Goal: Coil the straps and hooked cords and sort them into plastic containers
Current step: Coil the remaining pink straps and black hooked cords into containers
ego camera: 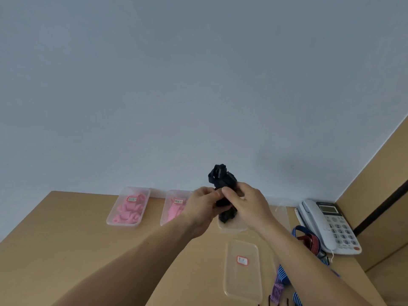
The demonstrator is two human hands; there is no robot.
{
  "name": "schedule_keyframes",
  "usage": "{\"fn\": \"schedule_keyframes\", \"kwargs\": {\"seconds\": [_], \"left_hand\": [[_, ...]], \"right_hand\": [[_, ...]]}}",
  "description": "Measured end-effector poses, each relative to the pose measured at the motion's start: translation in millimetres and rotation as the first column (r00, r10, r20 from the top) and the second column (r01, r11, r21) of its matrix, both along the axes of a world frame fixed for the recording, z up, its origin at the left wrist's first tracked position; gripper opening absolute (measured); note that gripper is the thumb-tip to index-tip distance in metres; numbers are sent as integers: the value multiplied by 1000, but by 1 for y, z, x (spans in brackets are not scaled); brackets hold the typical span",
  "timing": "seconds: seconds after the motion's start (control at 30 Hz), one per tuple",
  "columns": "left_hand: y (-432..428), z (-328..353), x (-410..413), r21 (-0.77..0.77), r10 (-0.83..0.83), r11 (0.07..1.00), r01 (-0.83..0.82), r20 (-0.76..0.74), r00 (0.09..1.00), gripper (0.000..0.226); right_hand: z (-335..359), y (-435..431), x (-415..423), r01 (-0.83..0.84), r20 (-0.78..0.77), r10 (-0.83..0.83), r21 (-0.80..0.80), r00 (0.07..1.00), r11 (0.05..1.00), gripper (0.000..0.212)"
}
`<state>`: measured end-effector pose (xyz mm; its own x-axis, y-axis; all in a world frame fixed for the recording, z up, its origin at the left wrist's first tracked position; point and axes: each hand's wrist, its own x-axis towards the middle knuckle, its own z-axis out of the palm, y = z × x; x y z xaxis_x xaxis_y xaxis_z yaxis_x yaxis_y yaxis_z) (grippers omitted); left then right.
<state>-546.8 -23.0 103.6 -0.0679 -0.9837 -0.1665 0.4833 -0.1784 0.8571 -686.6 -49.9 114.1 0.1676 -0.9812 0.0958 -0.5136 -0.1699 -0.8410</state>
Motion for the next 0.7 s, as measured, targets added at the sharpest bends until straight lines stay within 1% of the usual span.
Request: {"fn": "schedule_keyframes", "kwargs": {"seconds": [0.03,0.1,0.2,0.3,0.37,0.47,0.57,0.7], "left_hand": [[-3,-1,2,-17,-14,1000,14,26,1000,17],[-8,-5,5,-41,-88,995,92,76,993,17],[-15,-10,6,-38,-219,974,225,133,967,30],[-24,-14,5,-41,-282,955,295,193,940,29],[-33,-21,5,-8,-292,954,301,213,932,35],[-46,-38,3,58,-316,948,313,280,906,54],[-57,-56,-3,90,-300,954,286,298,906,53],[-77,-76,-14,151,-265,962,227,322,909,51]], "right_hand": [[0,-3,-1,11,-13,-11,8,1000,1000,22],[3,-7,-5,28,70,-32,60,997,998,20],[5,-16,-10,43,128,-57,114,990,993,20],[0,-28,-16,38,126,-58,155,990,987,30],[-7,-38,-18,62,83,-76,161,994,985,38],[-26,-56,-23,41,25,-46,175,999,984,24],[-45,-73,-25,-1,-71,13,170,997,985,27],[-65,-100,-31,-40,-116,61,177,991,983,36]]}}
